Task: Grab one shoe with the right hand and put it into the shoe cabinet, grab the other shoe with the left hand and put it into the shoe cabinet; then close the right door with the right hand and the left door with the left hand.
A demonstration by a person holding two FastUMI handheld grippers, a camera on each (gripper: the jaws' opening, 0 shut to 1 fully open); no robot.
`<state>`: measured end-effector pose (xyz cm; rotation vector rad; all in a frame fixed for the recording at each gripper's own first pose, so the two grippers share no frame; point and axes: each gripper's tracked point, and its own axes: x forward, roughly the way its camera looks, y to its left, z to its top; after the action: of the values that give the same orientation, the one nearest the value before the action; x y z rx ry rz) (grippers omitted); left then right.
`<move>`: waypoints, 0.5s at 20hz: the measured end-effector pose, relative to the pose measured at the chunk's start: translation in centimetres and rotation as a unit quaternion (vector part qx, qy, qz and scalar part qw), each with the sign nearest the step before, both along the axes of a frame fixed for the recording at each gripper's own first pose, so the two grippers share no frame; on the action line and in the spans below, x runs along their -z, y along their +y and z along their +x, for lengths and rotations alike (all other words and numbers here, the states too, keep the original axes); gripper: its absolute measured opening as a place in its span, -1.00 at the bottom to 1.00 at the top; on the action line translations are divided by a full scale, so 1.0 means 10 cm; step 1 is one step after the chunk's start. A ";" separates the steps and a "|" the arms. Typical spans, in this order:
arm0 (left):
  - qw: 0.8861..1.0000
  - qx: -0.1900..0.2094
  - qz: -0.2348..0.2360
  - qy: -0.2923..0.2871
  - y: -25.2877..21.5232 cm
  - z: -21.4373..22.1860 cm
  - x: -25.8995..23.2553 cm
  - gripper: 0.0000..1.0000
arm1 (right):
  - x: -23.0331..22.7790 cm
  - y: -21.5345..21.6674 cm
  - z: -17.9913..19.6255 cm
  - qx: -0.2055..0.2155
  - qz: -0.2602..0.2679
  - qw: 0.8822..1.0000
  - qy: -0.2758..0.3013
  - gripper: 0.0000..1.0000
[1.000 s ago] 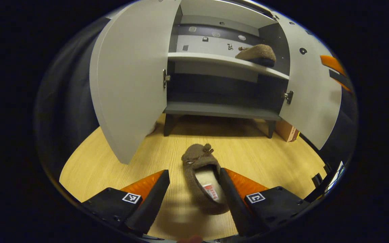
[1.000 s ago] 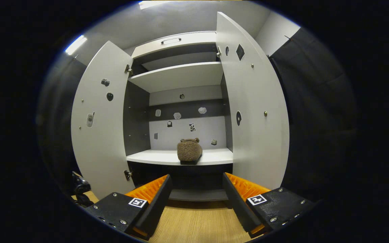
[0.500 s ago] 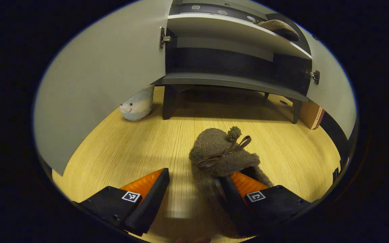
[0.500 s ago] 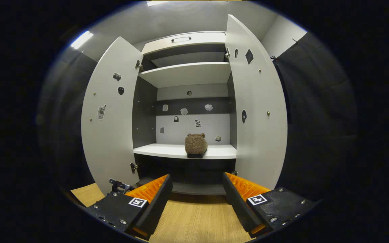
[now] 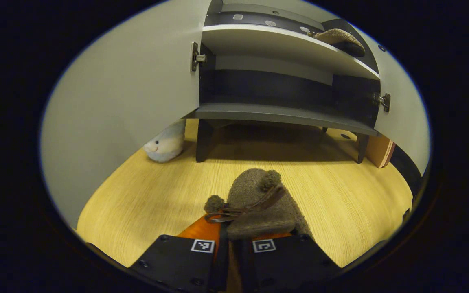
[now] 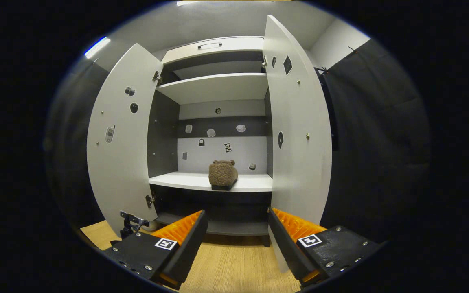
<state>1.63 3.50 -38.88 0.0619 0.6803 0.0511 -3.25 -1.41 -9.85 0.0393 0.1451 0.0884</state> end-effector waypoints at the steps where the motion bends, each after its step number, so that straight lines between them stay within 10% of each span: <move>1: 1.000 -0.001 -0.006 -0.010 -0.03 -0.05 -0.16 -0.63 | 0.00 0.01 0.01 -0.002 -0.001 1.000 -0.002 0.85; 10: 0.992 0.025 -0.017 -0.120 -0.56 -0.18 -2.17 -0.63 | -0.04 0.05 -0.01 -0.012 0.001 1.000 -0.011 0.85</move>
<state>-0.16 -2.07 -17.14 0.0391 0.4384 -0.0016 -3.31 -0.92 -9.41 0.0376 0.1235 0.1131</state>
